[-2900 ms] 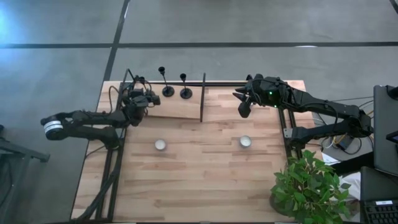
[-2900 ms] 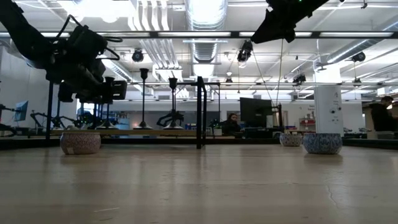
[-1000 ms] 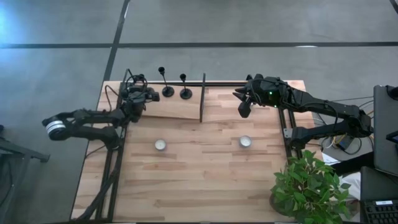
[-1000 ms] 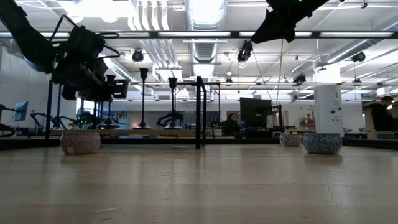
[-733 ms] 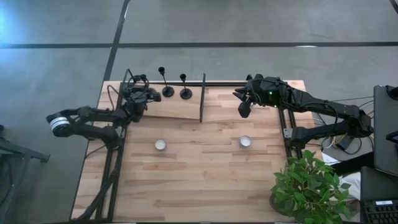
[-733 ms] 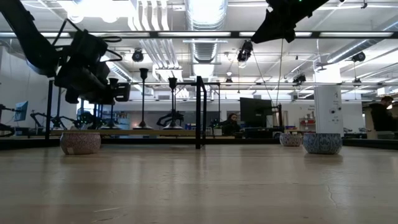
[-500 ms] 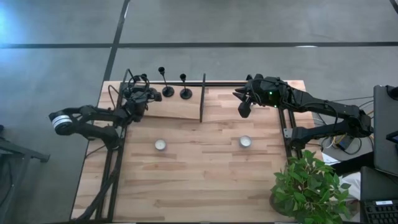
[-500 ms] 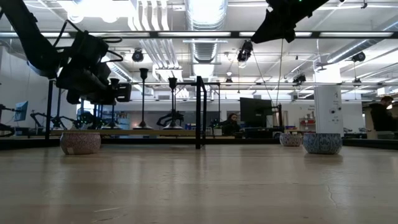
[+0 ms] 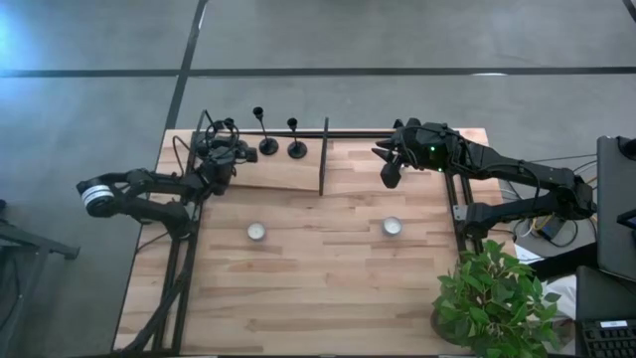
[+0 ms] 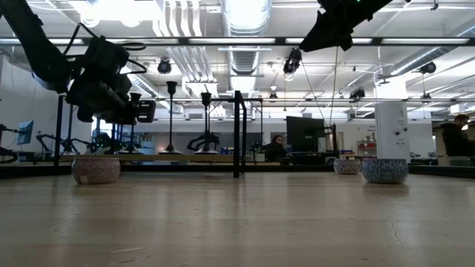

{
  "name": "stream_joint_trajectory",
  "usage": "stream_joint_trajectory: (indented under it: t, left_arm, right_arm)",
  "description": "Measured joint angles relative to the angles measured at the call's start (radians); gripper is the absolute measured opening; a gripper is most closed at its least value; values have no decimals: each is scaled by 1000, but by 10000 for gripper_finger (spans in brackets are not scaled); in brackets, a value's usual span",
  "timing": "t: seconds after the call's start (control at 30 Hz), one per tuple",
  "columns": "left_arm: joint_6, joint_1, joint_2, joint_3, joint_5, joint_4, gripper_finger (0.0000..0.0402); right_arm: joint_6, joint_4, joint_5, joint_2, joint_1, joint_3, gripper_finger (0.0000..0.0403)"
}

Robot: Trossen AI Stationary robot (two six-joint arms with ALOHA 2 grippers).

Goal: Pick & Place candle stick holders
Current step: Align the black candle holder with the black candle holders on the shelf, then adjust the shelf on the table

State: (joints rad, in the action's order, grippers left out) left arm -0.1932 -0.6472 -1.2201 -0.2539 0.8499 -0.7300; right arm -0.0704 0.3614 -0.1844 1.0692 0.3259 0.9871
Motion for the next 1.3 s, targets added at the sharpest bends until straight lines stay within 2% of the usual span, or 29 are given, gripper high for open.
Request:
stream_joint_trajectory:
  t: [0.3, 0.53, 0.87, 1.3]
  left_arm:
    - [0, 0, 1, 0, 1, 8, 15]
    - [1, 0, 1, 0, 14, 21, 48]
    - [-15, 0, 1, 0, 27, 15, 69]
    - [-13, 0, 1, 0, 30, 14, 154]
  right_arm:
    - [0, 0, 0, 0, 0, 0, 72]
    - [0, 0, 0, 0, 0, 0, 63]
    - [0, 0, 0, 0, 0, 0, 74]
    - [0, 0, 0, 0, 0, 0, 91]
